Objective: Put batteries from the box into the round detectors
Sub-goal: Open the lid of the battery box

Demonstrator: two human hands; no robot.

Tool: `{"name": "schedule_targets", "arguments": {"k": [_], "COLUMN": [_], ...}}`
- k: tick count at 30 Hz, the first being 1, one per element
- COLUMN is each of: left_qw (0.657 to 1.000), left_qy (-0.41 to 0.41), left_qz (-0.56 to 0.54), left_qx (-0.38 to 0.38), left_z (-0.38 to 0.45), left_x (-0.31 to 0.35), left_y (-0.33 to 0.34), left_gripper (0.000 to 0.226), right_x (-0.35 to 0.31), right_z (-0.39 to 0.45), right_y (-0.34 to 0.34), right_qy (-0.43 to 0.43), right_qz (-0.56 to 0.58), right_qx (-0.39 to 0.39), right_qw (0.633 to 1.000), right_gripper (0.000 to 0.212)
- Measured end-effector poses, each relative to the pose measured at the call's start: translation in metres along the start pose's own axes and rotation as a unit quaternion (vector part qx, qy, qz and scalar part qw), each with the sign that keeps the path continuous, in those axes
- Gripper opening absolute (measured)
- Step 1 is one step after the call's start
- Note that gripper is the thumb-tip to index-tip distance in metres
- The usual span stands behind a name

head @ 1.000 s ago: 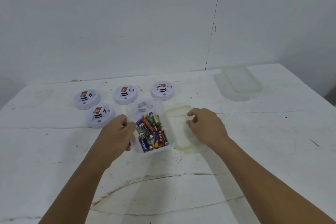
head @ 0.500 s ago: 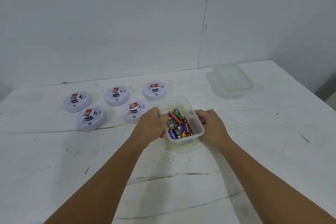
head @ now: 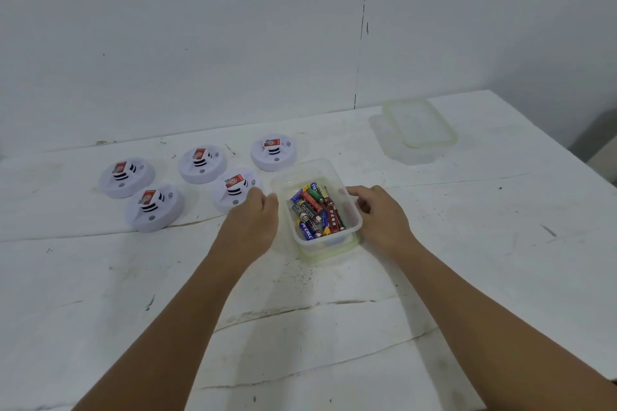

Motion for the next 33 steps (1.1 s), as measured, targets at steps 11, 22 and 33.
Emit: {"name": "schedule_targets", "arguments": {"k": [11,22,33], "left_qw": [0.997,0.998,0.997], "left_qy": [-0.002,0.041,0.049], "left_qz": [0.069,0.051,0.03], "left_qx": [-0.037,-0.006,-0.046], "left_z": [0.013,0.036,0.049], "left_x": [-0.005,0.011,0.019], "left_y": [0.015,0.042,0.056], "left_gripper": [0.012,0.017,0.029], "right_x": [0.002,0.006,0.032], "right_z": [-0.014,-0.015,0.006], "right_y": [0.004,-0.009,-0.034], "right_qy": [0.024,0.062,0.058], "right_qz": [0.066,0.089,-0.054], "right_qx": [0.084,0.15,0.082], "right_qw": [0.994,0.983,0.993], "right_gripper": [0.017,0.017,0.019]}}
Point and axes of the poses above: each hand's wrist, its own z-axis towards the middle knuckle, its own y-axis out of the palm, x = y × z, the point moved 1 cm from there along z, towards the middle knuckle, and after that the axes turned 13 degrees about -z, right-handed, at the moved point
